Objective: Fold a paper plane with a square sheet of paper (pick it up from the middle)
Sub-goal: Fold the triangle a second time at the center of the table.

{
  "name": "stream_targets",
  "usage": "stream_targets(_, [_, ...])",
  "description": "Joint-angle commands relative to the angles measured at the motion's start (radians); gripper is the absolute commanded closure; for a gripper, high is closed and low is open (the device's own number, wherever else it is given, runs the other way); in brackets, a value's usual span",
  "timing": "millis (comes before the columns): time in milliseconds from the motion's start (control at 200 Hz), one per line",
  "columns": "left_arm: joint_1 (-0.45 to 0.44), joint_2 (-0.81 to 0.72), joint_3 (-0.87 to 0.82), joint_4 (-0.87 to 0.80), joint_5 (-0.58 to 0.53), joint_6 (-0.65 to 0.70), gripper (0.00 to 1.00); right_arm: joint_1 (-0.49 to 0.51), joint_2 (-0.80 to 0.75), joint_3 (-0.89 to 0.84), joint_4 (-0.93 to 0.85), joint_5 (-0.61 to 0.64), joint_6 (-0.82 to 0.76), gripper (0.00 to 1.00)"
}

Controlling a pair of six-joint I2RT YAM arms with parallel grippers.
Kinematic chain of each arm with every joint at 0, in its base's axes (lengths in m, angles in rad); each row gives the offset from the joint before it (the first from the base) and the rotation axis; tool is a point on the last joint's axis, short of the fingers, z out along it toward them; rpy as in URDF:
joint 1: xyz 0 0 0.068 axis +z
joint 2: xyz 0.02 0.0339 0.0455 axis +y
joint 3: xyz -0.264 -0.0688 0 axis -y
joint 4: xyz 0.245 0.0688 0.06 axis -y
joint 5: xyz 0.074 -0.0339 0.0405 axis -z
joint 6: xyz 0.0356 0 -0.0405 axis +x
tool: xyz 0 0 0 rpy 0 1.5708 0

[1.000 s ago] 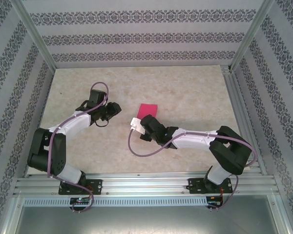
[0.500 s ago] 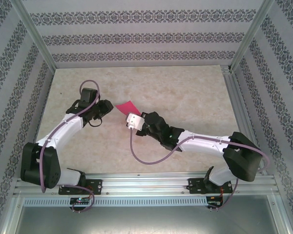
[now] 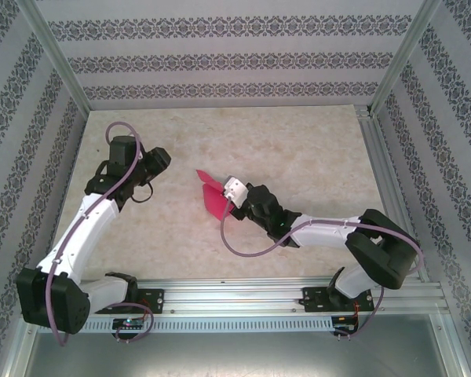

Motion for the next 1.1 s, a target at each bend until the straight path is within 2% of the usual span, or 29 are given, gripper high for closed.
stream_targets(0, [0.008, 0.029, 0.017, 0.019, 0.069, 0.020, 0.49, -0.005, -0.033, -0.045, 0.038, 0.115, 0.037, 0.98])
stream_targets(75, [0.008, 0.043, 0.007, 0.050, 0.097, 0.007, 0.49, -0.009, -0.071, -0.094, 0.042, 0.139, 0.073, 0.98])
stream_targets(165, [0.006, 0.060, -0.006, 0.094, 0.131, 0.000, 0.48, -0.011, -0.082, -0.136, 0.034, 0.056, 0.086, 0.97])
stream_targets(230, [0.002, 0.088, -0.004, 0.111, 0.157, -0.001, 0.48, -0.012, -0.049, -0.167, 0.091, -0.014, 0.075, 0.97])
stream_targets(360, [-0.016, 0.155, 0.017, 0.140, 0.225, 0.003, 0.48, -0.004, 0.036, -0.193, 0.225, -0.066, 0.051, 0.97])
stream_targets(475, [-0.042, 0.198, 0.040, 0.129, 0.229, 0.017, 0.48, -0.003, 0.123, -0.195, 0.361, -0.143, 0.043, 0.98])
stream_targets(624, [-0.069, 0.249, 0.059, 0.130, 0.258, 0.022, 0.47, 0.003, 0.175, -0.214, 0.523, -0.095, 0.110, 0.97])
stream_targets(704, [-0.093, 0.279, 0.070, 0.132, 0.267, 0.032, 0.47, -0.007, 0.161, -0.201, 0.476, -0.102, 0.159, 0.96])
stream_targets(804, [-0.129, 0.337, 0.101, 0.142, 0.295, 0.041, 0.47, -0.024, 0.161, -0.154, 0.302, -0.128, 0.242, 0.95])
stream_targets(869, [-0.151, 0.376, 0.125, 0.144, 0.310, 0.048, 0.47, -0.042, 0.167, -0.146, 0.256, -0.155, 0.310, 0.94])
stream_targets(1094, [-0.207, 0.493, 0.195, 0.177, 0.333, 0.047, 0.47, -0.119, 0.164, -0.168, 0.281, -0.296, 0.522, 0.93])
